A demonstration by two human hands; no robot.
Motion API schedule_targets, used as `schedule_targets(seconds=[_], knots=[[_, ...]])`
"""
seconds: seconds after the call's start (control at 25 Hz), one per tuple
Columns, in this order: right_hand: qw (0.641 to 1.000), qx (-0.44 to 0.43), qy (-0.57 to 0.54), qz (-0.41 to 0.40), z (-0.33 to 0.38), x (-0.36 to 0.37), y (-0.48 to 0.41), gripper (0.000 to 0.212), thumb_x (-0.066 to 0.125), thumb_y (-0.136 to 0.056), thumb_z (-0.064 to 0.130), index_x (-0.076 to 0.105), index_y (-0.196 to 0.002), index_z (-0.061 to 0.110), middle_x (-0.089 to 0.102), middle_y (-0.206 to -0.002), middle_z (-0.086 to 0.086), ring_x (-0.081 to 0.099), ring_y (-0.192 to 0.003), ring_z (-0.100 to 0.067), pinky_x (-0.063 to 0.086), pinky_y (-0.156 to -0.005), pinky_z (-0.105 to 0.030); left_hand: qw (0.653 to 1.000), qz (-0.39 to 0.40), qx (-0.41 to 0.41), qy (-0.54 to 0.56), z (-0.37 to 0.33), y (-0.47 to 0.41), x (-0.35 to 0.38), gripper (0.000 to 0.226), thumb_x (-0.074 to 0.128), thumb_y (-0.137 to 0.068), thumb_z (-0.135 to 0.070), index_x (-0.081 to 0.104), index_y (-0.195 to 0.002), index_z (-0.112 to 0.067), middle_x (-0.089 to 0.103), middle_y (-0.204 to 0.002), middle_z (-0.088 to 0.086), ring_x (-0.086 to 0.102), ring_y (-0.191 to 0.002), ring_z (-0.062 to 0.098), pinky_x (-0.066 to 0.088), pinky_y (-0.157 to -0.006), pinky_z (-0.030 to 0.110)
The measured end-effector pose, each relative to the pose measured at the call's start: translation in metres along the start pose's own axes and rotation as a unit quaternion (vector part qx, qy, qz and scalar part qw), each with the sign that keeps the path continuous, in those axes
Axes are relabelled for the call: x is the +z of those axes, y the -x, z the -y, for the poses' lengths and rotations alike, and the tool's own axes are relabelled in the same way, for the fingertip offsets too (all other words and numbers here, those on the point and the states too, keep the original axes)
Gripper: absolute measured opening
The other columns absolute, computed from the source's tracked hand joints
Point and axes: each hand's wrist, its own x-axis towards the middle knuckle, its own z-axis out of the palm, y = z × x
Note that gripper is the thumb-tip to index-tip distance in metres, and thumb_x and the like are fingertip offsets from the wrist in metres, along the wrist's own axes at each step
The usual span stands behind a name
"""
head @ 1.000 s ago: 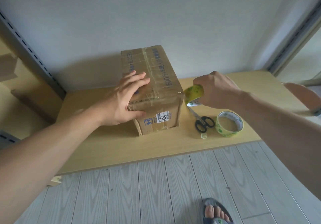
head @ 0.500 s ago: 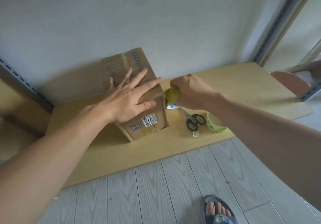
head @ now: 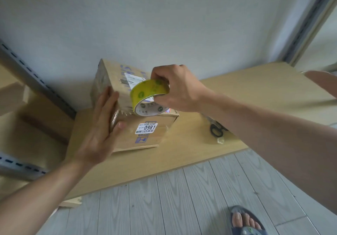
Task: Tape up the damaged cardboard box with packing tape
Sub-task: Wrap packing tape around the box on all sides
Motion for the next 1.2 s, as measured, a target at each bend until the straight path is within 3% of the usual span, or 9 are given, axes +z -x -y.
schedule_targets(seconds=[0.2, 0.28, 0.36, 0.48, 0.56, 0.64, 0.84, 1.0, 1.2], knots=[[0.997, -0.051, 0.002, 0.066, 0.034, 0.050, -0.011, 0.025, 0.069, -0.068, 0.012, 0.048, -0.077, 0.024, 0.045, -0.060, 0.011, 0.043, -0.055, -0.006, 0.032, -0.052, -0.024, 0.996, -0.043, -0.007, -0.075, 0.026, 0.041, -0.004, 0.078, 0.065, -0.083, -0.049, 0.043, -0.136, 0.004, 0.038, -0.146, 0.008, 0.026, -0.147, 0.036, 0.026, -0.121, 0.042], [0.991, -0.082, 0.013, 0.103, 0.043, 0.074, -0.010, 0.029, 0.073, -0.073, 0.017, 0.046, -0.079, 0.027, 0.050, -0.067, 0.010, 0.048, -0.061, -0.016, 0.039, -0.055, -0.027, 0.991, -0.012, -0.004, -0.134, 0.034, 0.042, -0.007, 0.090, 0.073, -0.072, -0.054, 0.040, -0.141, -0.005, 0.036, -0.147, 0.016, 0.031, -0.142, 0.039, 0.028, -0.116, 0.050], [0.991, -0.086, 0.009, 0.100, 0.046, 0.087, -0.009, 0.033, 0.073, -0.075, 0.017, 0.043, -0.083, 0.029, 0.050, -0.068, 0.012, 0.050, -0.063, -0.017, 0.040, -0.055, -0.029, 0.986, 0.020, -0.009, -0.163, 0.033, 0.037, -0.010, 0.104, 0.074, -0.067, -0.061, 0.034, -0.150, -0.012, 0.033, -0.156, 0.016, 0.028, -0.145, 0.034, 0.020, -0.120, 0.041], [0.993, -0.054, -0.009, 0.102, 0.039, 0.085, -0.010, 0.035, 0.067, -0.075, 0.008, 0.042, -0.088, 0.028, 0.045, -0.066, 0.018, 0.047, -0.058, 0.000, 0.031, -0.049, -0.013, 0.995, -0.007, 0.015, -0.098, 0.021, 0.027, -0.011, 0.086, 0.076, -0.079, -0.057, 0.038, -0.150, -0.030, 0.022, -0.155, -0.024, 0.016, -0.151, 0.001, 0.002, -0.117, 0.009], [0.993, -0.024, -0.029, 0.109, 0.034, 0.083, -0.010, 0.034, 0.064, -0.075, 0.005, 0.044, -0.089, 0.028, 0.049, -0.068, 0.017, 0.048, -0.061, 0.004, 0.035, -0.051, -0.012, 0.998, -0.007, 0.048, -0.048, 0.016, 0.022, -0.013, 0.080, 0.080, -0.078, -0.038, 0.034, -0.140, -0.059, 0.011, -0.144, -0.052, 0.005, -0.141, -0.024, 0.004, -0.116, 0.008], [0.992, -0.023, -0.036, 0.117, 0.034, 0.081, -0.015, 0.029, 0.061, -0.074, 0.006, 0.045, -0.084, 0.028, 0.050, -0.067, 0.015, 0.049, -0.061, -0.002, 0.031, -0.050, -0.014, 0.998, 0.006, 0.047, -0.031, 0.019, 0.020, -0.014, 0.076, 0.083, -0.077, -0.034, 0.040, -0.136, -0.056, 0.008, -0.142, -0.060, 0.004, -0.140, -0.024, 0.007, -0.120, 0.018], [0.986, -0.043, 0.097, 0.129, 0.023, 0.045, -0.018, 0.028, 0.072, -0.074, 0.024, 0.047, -0.082, 0.032, 0.047, -0.063, 0.014, 0.051, -0.064, -0.023, 0.036, -0.051, -0.026, 0.995, 0.050, 0.027, -0.079, 0.044, 0.026, -0.009, 0.075, 0.076, -0.083, -0.052, 0.055, -0.144, -0.014, 0.044, -0.154, -0.003, 0.020, -0.153, 0.021, 0.002, -0.122, 0.016], [0.963, 0.001, 0.259, 0.073, -0.019, -0.015, -0.001, 0.029, 0.079, -0.073, 0.035, 0.054, -0.081, 0.023, 0.055, -0.065, 0.005, 0.053, -0.064, -0.026, 0.024, -0.049, -0.019, 0.998, 0.057, -0.009, -0.018, 0.043, 0.026, -0.005, 0.080, 0.069, -0.082, -0.056, 0.052, -0.147, -0.013, 0.037, -0.157, -0.005, 0.014, -0.155, 0.022, 0.001, -0.121, 0.013], [0.939, 0.052, 0.321, 0.115, -0.047, -0.021, 0.018, 0.039, 0.083, -0.071, 0.035, 0.047, -0.076, 0.018, 0.050, -0.062, 0.000, 0.044, -0.060, -0.027, 0.026, -0.049, -0.025, 0.997, 0.061, -0.002, -0.040, 0.050, 0.024, -0.002, 0.087, 0.056, -0.085, -0.073, 0.050, -0.148, -0.013, 0.037, -0.158, 0.001, 0.012, -0.156, 0.028, 0.012, -0.126, 0.048]])
